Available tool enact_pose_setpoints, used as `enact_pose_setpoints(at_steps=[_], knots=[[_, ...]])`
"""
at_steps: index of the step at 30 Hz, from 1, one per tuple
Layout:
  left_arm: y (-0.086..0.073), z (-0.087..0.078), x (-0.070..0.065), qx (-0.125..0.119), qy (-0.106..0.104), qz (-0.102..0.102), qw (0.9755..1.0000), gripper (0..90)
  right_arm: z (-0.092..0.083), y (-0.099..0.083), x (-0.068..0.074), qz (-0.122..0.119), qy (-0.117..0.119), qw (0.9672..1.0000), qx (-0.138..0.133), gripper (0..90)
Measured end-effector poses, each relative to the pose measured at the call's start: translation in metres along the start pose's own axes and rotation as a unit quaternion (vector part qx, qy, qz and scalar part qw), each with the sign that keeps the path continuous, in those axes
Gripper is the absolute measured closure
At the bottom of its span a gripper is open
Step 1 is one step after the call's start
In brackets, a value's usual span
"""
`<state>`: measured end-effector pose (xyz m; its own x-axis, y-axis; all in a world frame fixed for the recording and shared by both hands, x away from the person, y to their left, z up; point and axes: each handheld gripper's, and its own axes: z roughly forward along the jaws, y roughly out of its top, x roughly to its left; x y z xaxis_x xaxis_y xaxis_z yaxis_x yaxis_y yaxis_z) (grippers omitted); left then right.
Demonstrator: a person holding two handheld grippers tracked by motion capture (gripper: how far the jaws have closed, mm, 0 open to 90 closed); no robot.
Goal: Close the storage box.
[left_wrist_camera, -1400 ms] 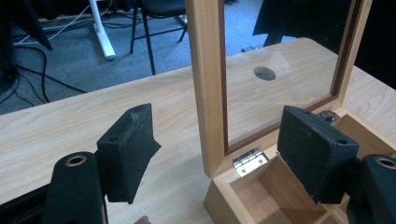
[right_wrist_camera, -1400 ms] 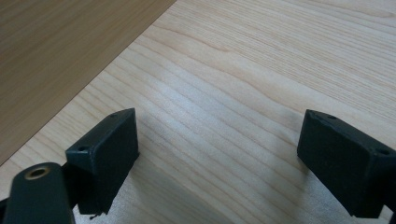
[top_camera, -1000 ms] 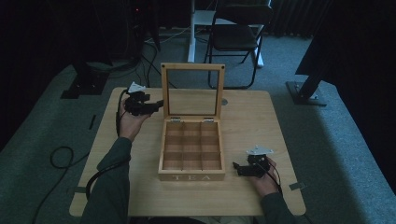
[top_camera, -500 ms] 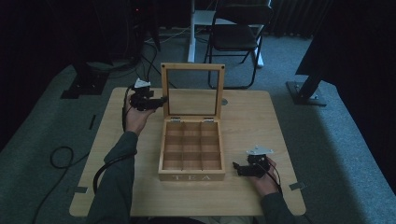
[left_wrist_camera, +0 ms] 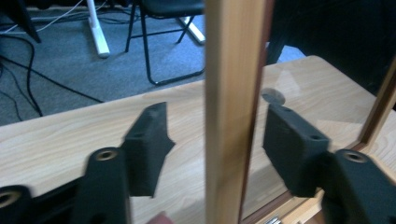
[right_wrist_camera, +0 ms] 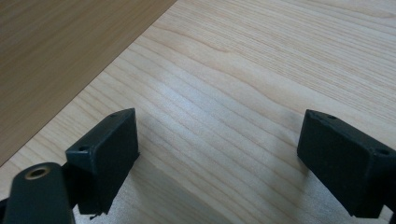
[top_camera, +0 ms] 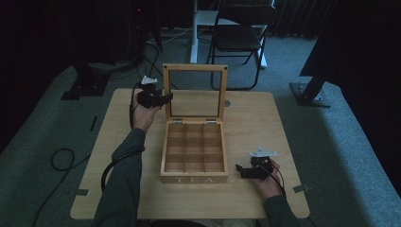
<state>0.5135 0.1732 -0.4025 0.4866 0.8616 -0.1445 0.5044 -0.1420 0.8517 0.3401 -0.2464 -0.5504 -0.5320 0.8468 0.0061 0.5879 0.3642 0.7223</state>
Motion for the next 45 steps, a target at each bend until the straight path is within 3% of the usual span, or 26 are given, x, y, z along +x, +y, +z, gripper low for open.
enact_pose_setpoints(at_steps=[4, 13, 17, 21, 29, 33, 45], knots=[[0.005, 0.003, -0.004, 0.001, -0.005, 0.004, 1.0000, 53.1, 0.000, 0.000, 0.000, 0.000, 0.000, 1.0000, 0.000, 12.1], [0.009, 0.004, -0.010, -0.006, -0.005, -0.001, 1.0000, 50.5, 0.000, 0.000, 0.000, 0.000, 0.000, 1.0000, 0.000, 12.1], [0.006, -0.001, -0.012, -0.016, -0.006, 0.001, 0.9999, 51.5, 0.000, 0.000, 0.000, 0.000, 0.000, 1.0000, 0.000, 12.1], [0.004, -0.007, -0.019, -0.017, 0.004, 0.016, 0.9997, 50.3, 0.000, 0.000, 0.000, 0.000, 0.000, 1.0000, 0.001, 12.1], [-0.009, -0.024, -0.027, -0.044, -0.005, 0.031, 0.9985, 49.6, 0.000, 0.000, 0.000, 0.000, 0.000, 1.0000, 0.000, 12.1], [-0.014, -0.033, -0.028, -0.055, -0.014, 0.026, 0.9980, 50.6, 0.000, 0.000, 0.000, 0.000, 0.000, 1.0000, 0.000, 12.1], [-0.018, -0.052, -0.036, -0.065, -0.016, 0.046, 0.9967, 49.4, 0.000, 0.000, 0.000, 0.000, 0.000, 1.0000, 0.000, 12.1]])
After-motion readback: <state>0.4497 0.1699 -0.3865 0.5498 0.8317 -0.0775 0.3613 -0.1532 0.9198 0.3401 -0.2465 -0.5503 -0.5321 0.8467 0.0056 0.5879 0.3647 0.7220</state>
